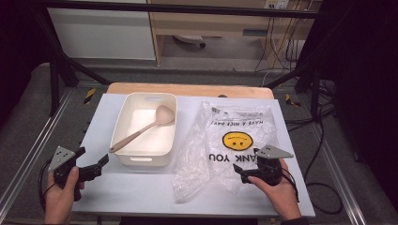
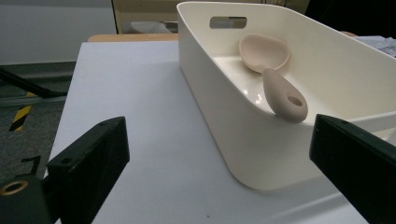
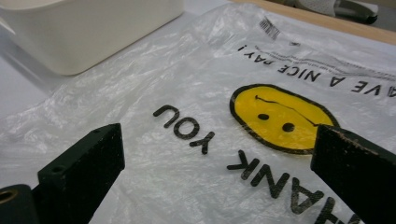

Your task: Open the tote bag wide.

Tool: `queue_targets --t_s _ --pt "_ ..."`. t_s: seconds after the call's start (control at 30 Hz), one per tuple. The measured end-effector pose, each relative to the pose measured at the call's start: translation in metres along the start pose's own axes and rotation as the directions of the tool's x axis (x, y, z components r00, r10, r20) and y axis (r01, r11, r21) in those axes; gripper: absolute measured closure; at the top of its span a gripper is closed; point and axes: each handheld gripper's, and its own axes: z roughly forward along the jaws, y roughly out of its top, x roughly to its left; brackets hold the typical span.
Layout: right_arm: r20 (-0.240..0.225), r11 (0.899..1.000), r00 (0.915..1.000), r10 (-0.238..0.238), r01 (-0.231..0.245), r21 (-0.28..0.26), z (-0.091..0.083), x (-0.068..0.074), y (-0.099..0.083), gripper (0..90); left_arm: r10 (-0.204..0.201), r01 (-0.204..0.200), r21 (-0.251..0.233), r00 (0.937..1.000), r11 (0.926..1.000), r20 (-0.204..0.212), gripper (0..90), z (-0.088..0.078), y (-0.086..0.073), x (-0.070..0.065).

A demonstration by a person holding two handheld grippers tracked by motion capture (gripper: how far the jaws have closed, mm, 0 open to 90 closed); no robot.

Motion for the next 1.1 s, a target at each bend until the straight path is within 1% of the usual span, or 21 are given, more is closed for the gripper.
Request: queue_targets --t_s 0.03,0.1,0.13,0.17,0.23,0.3,0.53,0.77,0.83,0.87,0.93,0.97,1.03,1.1 --pt "0.0 1.0 1.0 0.0 0.0 0.0 0.0 0.0 0.0 4.3 -0.001 0.001 -0.001 1.0 1.0 0.001 4.5 0.0 0.0 0.0" --pt "-0.004 1.0 0.9999 -0.014 0.015 0.017 0.003 0.002 -0.002 4.5 0.001 -0.001 0.001 1.0 1.0 0.001 4.5 0.001 0.0 -0.001" --pt "-0.012 0.999 0.9997 -0.02 0.021 0.033 0.005 0.004 -0.003 4.5 0.002 -0.002 0.001 1.0 1.0 0.001 4.5 0.001 0.0 -0.001" --pt "-0.012 0.999 0.9997 -0.02 0.021 0.033 0.005 0.004 -0.003 4.5 0.002 -0.002 0.001 1.0 1.0 0.0 4.5 0.001 0.0 -0.001" --pt "-0.029 0.998 0.9993 -0.025 0.027 0.056 0.009 0.006 -0.005 5.1 0.007 -0.007 0.003 1.0 1.0 -0.002 4.5 0.002 0.0 -0.001" --pt "-0.034 0.998 0.9991 -0.027 0.029 0.059 0.01 0.007 -0.006 5.9 0.013 -0.013 0.004 0.9999 0.9999 -0.006 4.5 0.002 0.0 -0.001" --pt "-0.064 0.995 0.9976 -0.028 0.034 0.095 0.017 0.009 -0.011 8.3 0.008 -0.008 0.004 0.9999 1.0 -0.008 4.5 0.002 0.0 -0.001" --pt "-0.085 0.992 0.9959 -0.031 0.041 0.117 0.02 0.01 -0.014 10.0 0.01 -0.01 0.005 0.9999 0.9999 -0.009 4.5 0.002 0.0 -0.001" --pt "-0.095 0.991 0.995 -0.031 0.044 0.129 0.021 0.011 -0.016 11.6 0.01 -0.01 0.008 0.9999 0.9999 -0.012 4.5 0.002 0.0 -0.001" --pt "-0.109 0.989 0.9934 -0.034 0.049 0.142 0.023 0.013 -0.018 14.1 0.01 -0.01 0.008 0.9999 0.9999 -0.013 4.5 0.002 0.0 -0.001" --pt "-0.113 0.988 0.993 -0.036 0.053 0.148 0.024 0.014 -0.02 15.6 0.008 -0.008 0.007 0.9998 0.9999 -0.016 4.5 0.002 0.0 -0.001" --pt "-0.132 0.985 0.9907 -0.032 0.054 0.162 0.024 0.017 -0.023 19.8 0.007 -0.007 0.008 0.9998 0.9999 -0.018 4.5 0.002 0.0 -0.001" --pt "-0.141 0.984 0.9893 -0.036 0.06 0.167 0.025 0.019 -0.025 20.4 0.004 -0.004 0.008 0.9998 1.0 -0.021 4.5 0.002 0.0 0.0" --pt "-0.16 0.977 0.9861 -0.047 0.078 0.196 0.027 0.024 -0.031 20.8 0.007 -0.007 0.007 0.9997 1.0 -0.023 4.5 0.001 0.0 0.0"
